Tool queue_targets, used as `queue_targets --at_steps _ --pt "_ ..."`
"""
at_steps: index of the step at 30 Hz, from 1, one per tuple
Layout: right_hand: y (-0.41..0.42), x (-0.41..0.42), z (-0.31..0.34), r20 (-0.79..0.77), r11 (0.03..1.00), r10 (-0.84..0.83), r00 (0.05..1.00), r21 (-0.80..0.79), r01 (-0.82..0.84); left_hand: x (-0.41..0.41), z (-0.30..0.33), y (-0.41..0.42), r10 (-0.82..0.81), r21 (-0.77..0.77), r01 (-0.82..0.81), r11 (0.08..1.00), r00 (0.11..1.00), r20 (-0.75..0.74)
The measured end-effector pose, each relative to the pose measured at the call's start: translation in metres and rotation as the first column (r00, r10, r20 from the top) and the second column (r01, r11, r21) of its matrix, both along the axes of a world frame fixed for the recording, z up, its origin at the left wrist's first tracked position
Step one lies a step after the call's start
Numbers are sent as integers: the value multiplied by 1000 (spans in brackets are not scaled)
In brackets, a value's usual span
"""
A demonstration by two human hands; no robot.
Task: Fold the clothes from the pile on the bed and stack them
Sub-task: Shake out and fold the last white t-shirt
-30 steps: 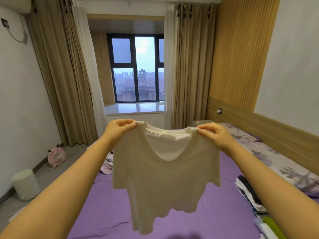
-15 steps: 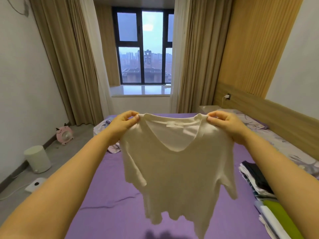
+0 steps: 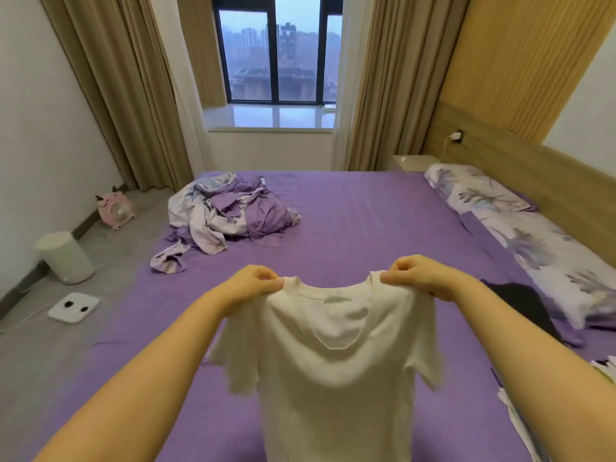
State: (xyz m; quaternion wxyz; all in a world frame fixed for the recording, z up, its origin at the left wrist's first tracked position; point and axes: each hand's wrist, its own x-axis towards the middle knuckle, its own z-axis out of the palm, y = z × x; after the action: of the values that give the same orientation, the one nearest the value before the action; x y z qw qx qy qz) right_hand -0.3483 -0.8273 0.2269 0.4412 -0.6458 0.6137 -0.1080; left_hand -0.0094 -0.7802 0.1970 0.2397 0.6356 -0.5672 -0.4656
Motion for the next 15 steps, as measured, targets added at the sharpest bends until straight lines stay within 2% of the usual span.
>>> queue_targets --at_steps 2,4,7,15 --pt "-11 -1 -46 -51 997 17 999 79 -13 -14 -47 -7 88 14 -89 996 996 24" --pt "-19 -4 -94 -173 984 85 981 168 -56 -25 -91 -13 173 55 -176 983 984 50" --pt "-32 -11 -159 -328 978 149 933 186 -91 -35 -145 -24 221 118 -234 965 968 117" --pt "-85 -19 -264 -301 994 110 947 49 -99 -40 -229 -65 280 194 -341 920 917 284"
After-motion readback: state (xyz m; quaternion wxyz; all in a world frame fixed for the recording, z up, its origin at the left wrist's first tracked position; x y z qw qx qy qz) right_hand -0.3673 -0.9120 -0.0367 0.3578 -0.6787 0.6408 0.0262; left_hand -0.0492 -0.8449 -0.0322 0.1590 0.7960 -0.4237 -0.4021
